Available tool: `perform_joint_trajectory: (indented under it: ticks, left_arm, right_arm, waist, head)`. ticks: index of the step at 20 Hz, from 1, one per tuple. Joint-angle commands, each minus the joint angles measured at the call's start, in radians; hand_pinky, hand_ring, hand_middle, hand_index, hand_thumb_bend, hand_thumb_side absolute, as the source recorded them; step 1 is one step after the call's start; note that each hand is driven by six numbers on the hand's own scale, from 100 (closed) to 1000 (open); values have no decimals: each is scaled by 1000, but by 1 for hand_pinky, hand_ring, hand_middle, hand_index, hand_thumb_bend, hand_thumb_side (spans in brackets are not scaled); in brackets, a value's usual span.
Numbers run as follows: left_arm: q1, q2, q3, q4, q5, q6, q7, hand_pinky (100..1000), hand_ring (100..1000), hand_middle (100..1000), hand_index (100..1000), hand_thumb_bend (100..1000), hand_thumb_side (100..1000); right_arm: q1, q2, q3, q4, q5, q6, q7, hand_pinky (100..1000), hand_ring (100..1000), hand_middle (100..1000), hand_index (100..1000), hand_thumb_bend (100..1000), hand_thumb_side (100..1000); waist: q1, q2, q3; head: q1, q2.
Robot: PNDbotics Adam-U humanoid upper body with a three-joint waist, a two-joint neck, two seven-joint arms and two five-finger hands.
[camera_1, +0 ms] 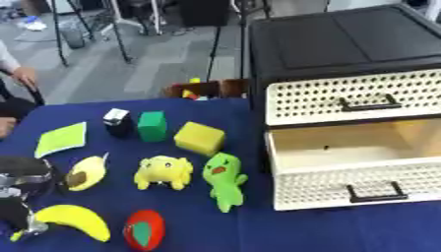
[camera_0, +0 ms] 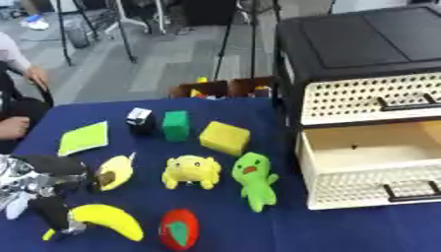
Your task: Pick up objects from table and place into drawer.
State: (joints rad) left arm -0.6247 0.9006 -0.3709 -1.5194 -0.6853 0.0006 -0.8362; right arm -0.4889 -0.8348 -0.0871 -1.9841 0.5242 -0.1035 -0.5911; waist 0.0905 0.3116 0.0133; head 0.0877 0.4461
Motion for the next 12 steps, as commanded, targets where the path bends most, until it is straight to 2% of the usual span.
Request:
perform_joint_trajectory:
  ticks: [1,7,12]
  left_arm:
    - [-15,19,1,8,-20,-14,8,547,665,703,787,436,455]
    - [-14,8,-12,28,-93,-38,49,489,625,661,749,412,431]
    - [-9,-2,-13,52,-107,-38,86,458,609,656,747,360,422]
  right_arm:
    - [-14,-16,-16,-16,-9,0,-8,418,511,512,764,100,823]
    - [-14,-9,-17,-16,-12,0,-9,419,511,510,763,100,824]
    - [-12,-7,-20,-16,-11,0,-10,419,510,510,762,100,819]
  waist:
    - [-3,-14,1]
    - [-4,-11,-2]
    - [-6,-10,-4]
  head:
    - [7,6]
    - [3,-10]
    - [4,-19]
